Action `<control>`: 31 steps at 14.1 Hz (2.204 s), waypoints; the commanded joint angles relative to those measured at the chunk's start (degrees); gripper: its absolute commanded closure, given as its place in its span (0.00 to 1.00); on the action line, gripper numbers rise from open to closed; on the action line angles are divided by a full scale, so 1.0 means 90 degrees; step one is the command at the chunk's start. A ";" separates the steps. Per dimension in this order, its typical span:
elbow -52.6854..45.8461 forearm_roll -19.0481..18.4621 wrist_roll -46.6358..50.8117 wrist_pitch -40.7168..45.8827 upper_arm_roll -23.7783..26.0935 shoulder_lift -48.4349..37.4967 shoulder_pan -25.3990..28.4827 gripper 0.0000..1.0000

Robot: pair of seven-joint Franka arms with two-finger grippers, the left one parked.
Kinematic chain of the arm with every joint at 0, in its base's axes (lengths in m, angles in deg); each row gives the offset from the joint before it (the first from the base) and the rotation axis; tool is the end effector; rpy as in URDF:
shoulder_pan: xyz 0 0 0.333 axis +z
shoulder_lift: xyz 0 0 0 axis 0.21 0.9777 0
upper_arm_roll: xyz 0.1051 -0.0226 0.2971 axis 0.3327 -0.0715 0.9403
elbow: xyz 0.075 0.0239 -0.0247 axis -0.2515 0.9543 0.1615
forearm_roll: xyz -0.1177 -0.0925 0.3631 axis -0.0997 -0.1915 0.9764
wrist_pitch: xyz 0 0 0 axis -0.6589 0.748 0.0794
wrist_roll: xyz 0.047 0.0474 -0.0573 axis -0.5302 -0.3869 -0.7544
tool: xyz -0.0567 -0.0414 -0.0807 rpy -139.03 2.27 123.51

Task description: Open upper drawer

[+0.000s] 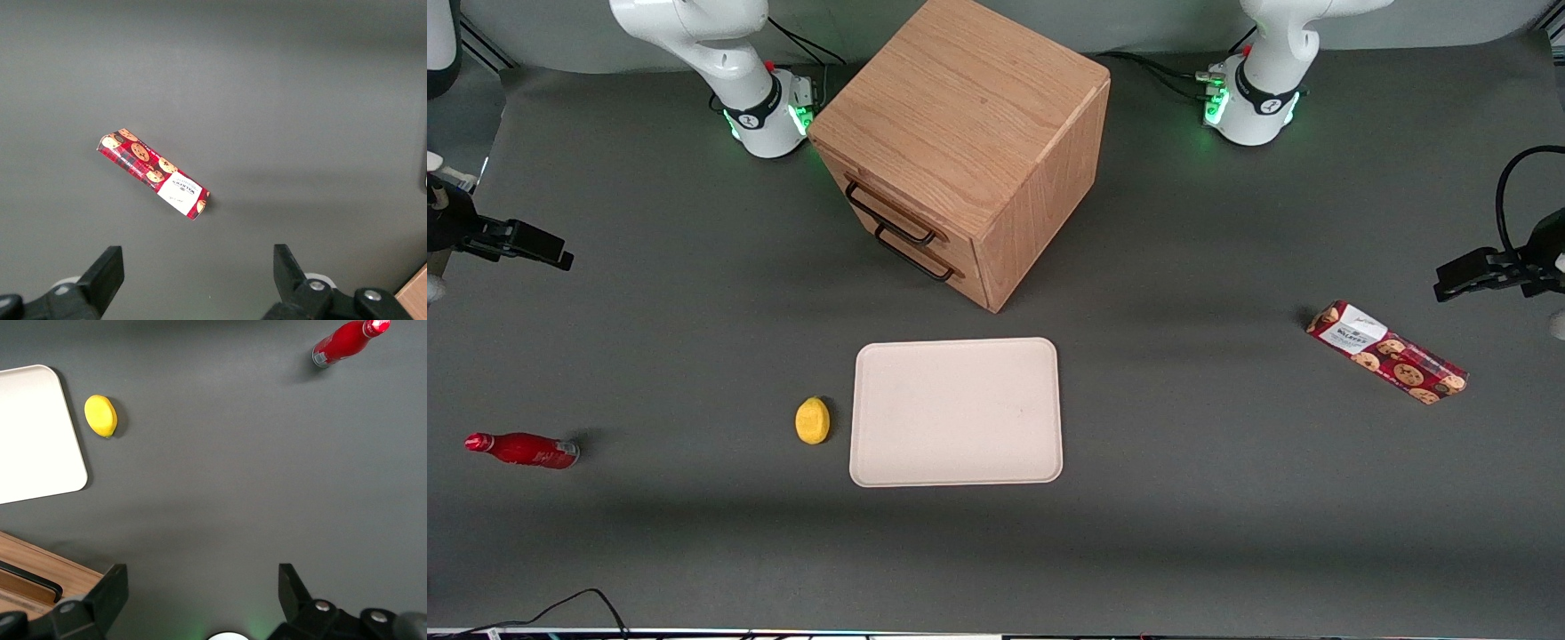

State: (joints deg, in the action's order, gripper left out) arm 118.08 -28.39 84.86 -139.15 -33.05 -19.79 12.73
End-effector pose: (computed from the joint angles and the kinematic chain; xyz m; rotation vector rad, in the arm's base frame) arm 0.5457 -0.0424 0.6020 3.0993 -0.2546 -0.1477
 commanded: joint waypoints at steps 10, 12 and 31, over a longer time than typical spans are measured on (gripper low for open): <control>-0.0082 -0.0110 -0.0087 0.0075 -0.0023 0.0008 0.0010 0.00; -0.0092 -0.0149 -0.0087 0.0075 0.0007 0.0008 0.0030 0.00; -0.0092 0.0660 -0.0419 0.0670 -0.0042 -0.0295 0.2665 0.00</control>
State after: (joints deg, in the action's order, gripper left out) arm 117.46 -24.82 82.77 -134.21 -32.37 -21.70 33.54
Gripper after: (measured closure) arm 0.000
